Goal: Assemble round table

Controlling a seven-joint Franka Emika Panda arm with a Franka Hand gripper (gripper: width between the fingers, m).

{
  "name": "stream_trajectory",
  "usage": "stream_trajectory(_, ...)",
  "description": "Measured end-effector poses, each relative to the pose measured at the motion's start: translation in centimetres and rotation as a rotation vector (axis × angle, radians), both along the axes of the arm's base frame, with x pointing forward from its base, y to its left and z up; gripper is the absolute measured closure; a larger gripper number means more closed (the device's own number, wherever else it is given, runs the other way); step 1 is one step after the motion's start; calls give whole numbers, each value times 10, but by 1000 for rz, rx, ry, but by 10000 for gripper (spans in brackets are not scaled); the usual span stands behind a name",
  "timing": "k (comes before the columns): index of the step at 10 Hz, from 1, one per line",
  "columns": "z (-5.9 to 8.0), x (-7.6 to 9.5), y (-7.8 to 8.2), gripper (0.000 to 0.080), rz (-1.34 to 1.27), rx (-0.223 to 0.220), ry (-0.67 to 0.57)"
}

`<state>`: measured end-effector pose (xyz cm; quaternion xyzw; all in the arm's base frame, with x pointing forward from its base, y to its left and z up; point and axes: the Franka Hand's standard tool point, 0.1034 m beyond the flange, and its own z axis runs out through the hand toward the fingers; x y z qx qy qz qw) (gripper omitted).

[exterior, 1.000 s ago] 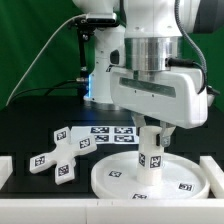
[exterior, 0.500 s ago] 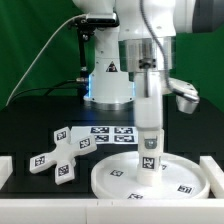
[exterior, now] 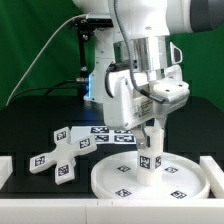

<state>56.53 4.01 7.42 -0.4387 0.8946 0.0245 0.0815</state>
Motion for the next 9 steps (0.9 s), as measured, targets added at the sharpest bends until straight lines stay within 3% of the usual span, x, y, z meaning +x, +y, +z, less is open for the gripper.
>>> stream_trajectory(2,-1,0,0,373,21,-2,0)
stream_trajectory(3,-1,-1,1,187,23,-2,0)
stream_trajectory(6,-1,-1,1,152,32,-3,-1)
stream_trajectory(8,10,2,3,151,129,-6,-29)
stream_trajectory(9,5,1,3,151,128,-8,-21)
